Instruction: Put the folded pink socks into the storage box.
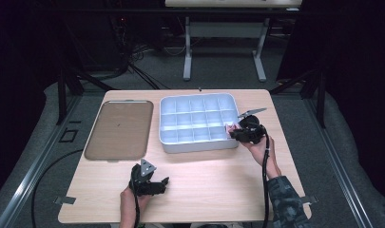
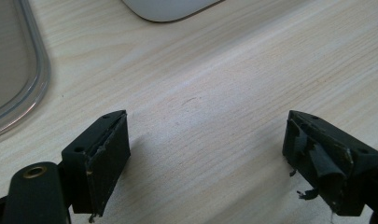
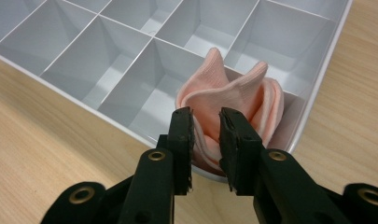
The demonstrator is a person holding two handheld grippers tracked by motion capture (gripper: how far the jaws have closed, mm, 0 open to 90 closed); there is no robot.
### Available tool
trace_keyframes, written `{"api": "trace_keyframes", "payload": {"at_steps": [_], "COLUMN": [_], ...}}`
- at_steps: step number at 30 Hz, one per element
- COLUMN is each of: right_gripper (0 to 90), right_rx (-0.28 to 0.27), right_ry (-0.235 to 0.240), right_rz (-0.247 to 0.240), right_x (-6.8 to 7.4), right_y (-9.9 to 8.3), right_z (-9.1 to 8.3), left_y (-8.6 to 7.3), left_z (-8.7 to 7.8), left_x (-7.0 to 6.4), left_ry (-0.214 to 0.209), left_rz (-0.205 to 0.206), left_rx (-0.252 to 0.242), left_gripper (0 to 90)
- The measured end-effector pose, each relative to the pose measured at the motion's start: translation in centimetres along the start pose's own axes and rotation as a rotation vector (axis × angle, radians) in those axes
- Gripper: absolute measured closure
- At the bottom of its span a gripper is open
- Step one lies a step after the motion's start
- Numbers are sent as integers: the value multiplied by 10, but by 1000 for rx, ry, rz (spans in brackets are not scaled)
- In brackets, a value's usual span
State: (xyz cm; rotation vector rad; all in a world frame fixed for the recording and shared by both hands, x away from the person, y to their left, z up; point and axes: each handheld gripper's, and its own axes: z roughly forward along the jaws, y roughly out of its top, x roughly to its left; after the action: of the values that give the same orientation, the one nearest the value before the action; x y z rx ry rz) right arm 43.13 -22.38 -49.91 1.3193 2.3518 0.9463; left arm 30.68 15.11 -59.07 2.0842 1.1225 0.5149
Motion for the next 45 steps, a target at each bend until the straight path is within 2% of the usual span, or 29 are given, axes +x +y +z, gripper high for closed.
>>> {"api": "trace_keyframes", "payload": {"at_steps": [12,16,22,27,31,32,33,34,35,36,37,40,41,45], "right_gripper": [746,742,713,556,463,463,423,423,379,379,328,275,195,128], "right_rx": [7,4,14,-26,-52,-52,-61,-61,-66,-66,-74,-82,-89,-97], "right_ry": [25,41,45,43,48,48,54,54,62,62,53,52,41,17], "right_rz": [18,39,30,44,43,43,46,46,40,40,24,11,0,-23], "right_x": [1,2,4,5,9,9,12,12,15,15,20,23,28,34], "right_y": [-1,-2,-2,-2,-4,-4,-5,-5,-7,-7,-11,-16,-22,-30], "right_z": [0,-1,-1,-7,-20,-20,-25,-25,-31,-31,-37,-40,-44,-49], "left_y": [0,0,0,0,0,0,0,0,0,0,0,0,0,0], "left_z": [0,0,0,0,0,0,0,0,0,0,0,0,0,0], "left_x": [0,0,0,0,0,0,0,0,0,0,0,0,0,0], "left_ry": [1,0,0,1,1,1,2,2,2,2,2,3,3,1], "left_rz": [1,0,1,4,1,1,2,2,5,5,2,2,2,1], "left_rx": [-1,-1,-1,-1,-1,-1,-1,-1,-1,-1,-1,-1,-1,-1], "left_gripper": [148,148,148,148,148,148,148,148,148,148,148,148,148,148]}}
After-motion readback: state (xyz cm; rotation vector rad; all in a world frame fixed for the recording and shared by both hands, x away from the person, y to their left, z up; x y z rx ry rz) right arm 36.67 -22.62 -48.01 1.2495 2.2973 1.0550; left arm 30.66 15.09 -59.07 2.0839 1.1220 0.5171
